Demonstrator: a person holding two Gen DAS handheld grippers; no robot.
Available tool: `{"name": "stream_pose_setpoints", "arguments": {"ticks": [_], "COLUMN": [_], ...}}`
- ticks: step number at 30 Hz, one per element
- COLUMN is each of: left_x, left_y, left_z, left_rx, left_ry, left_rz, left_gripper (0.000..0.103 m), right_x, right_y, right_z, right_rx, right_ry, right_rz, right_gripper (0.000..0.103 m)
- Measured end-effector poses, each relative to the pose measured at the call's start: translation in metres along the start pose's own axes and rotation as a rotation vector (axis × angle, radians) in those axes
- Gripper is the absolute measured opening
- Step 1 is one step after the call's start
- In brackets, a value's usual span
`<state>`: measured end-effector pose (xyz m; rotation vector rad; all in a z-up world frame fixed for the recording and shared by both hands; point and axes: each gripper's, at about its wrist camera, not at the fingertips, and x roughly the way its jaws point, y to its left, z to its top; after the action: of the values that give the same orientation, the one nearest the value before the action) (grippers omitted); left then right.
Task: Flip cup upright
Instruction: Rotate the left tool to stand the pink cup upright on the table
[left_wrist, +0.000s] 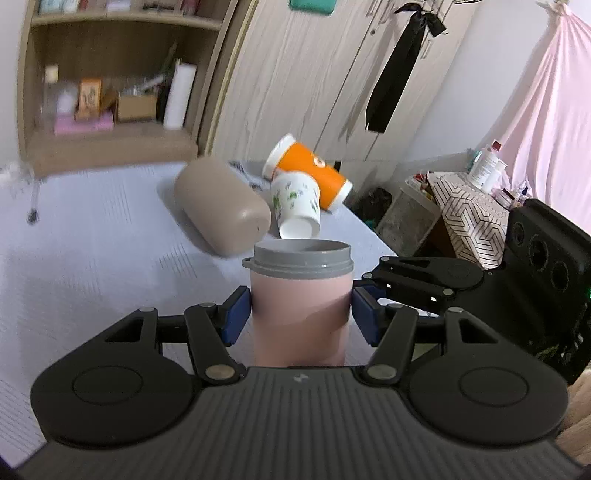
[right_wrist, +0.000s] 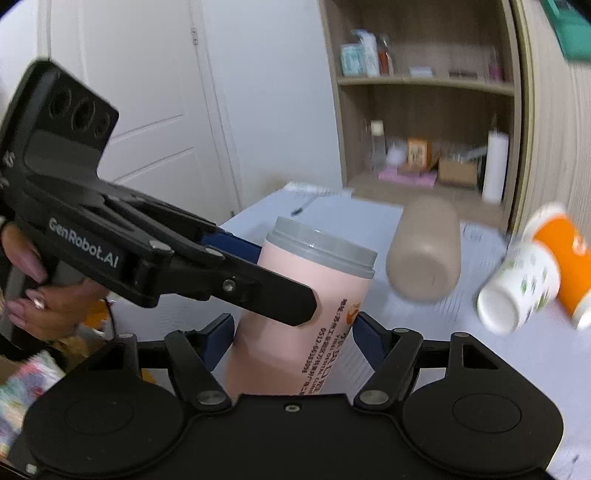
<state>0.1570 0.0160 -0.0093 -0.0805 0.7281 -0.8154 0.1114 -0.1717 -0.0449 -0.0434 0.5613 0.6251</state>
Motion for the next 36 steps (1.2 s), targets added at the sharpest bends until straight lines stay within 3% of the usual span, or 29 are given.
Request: {"name": "stream_pose_setpoints", "arguments": {"ticks": [7,13,21,25,36], "left_x": [-0.003,0.002,0.027,0.033,0.038], "left_y": [0.001,0.006,0.005,-0.005,-0.012], "left_z": [-0.001,0.0,0.006,-0.006,-0.012], "left_rx": [0.064,0.099,0.14,0.197,0.181], "left_ry": [-0.067,-0.126,-0.182,-0.224,-0.19], "left_rz": [0.045,0.068,0.083,0.11,0.099], "left_gripper": [0.058,0.058,0.058,0.058,0.06], "right_x": [0.006,0.022,0.033,0.034,0.032], "right_y": [0.003,0.014,-0.005,-0.009,-0.011], "right_z": [0.0,-0.001,-0.005,-0.013,-0.024], "right_rx": [-0.106,-0.263,-0.228,-0.243,-0.222], "right_ry": [-0.051,-0.114,-0.184,-0.215,-0.203], "right_rz": [-0.071,-0.193,-0.256,-0.264,-0.244], "right_gripper": [0.074,0.074,0.074,0.074,0.076]}}
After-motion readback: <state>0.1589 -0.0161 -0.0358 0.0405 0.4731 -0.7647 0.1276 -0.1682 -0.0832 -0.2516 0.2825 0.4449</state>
